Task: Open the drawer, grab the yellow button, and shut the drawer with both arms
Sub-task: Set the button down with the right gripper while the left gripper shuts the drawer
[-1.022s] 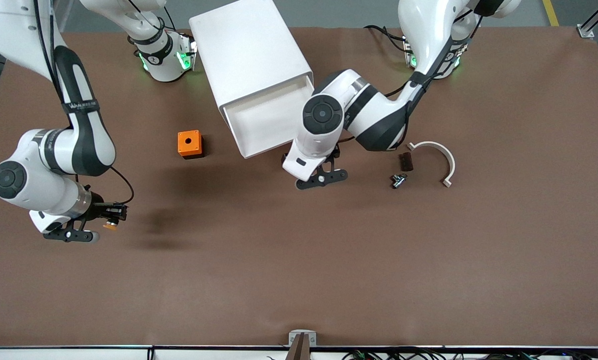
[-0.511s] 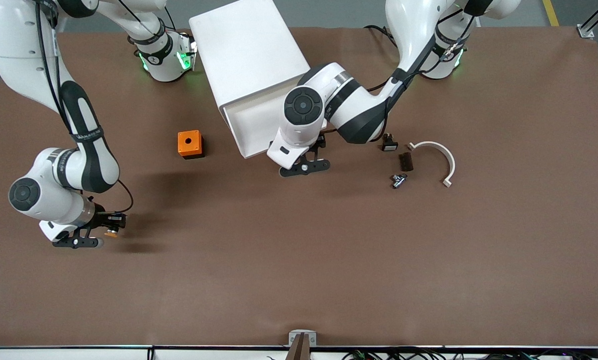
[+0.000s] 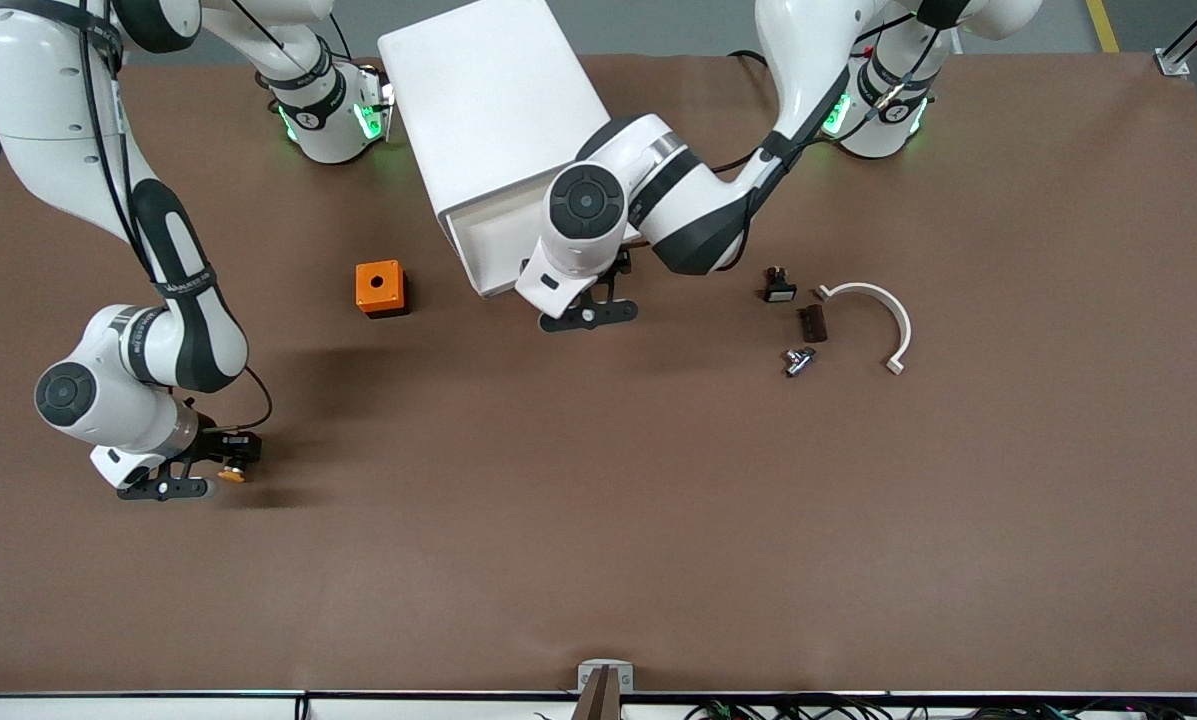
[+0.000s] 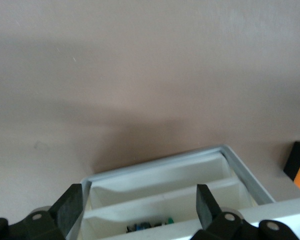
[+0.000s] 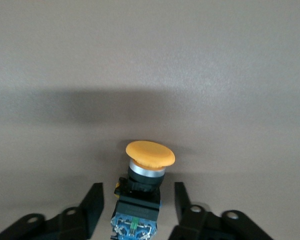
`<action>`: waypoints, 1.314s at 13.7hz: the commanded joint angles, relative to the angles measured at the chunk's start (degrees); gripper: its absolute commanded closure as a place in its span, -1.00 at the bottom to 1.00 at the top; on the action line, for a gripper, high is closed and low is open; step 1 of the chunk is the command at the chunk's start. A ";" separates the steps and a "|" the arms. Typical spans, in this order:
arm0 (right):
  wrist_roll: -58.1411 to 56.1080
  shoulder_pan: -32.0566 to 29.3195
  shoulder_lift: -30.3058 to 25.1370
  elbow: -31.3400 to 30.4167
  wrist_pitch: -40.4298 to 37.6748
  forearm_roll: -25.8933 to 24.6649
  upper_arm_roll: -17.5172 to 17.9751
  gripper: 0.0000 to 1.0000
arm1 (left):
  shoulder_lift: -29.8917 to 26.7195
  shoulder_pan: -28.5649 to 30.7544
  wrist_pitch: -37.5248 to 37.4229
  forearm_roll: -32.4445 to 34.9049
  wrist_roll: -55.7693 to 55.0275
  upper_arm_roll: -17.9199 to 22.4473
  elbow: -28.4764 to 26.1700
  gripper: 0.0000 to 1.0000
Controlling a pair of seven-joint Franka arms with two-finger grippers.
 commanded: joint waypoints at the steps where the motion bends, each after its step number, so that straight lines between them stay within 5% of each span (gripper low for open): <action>1: -0.06 -0.77 -4.69 1.71 -7.63 -0.89 1.12 -1.00 | -0.54 -1.61 -0.04 -3.29 0.55 0.11 -1.00 -0.99; 6: 7.04 0.54 -12.43 9.35 -27.77 -0.89 1.38 -1.00 | -0.37 -3.55 -0.04 -8.04 0.46 0.11 -1.35 -0.99; 18: 10.50 -0.24 -29.83 10.42 -45.38 -0.98 1.03 -1.00 | -0.72 -4.25 -0.04 -10.94 0.46 -1.04 -4.25 -0.99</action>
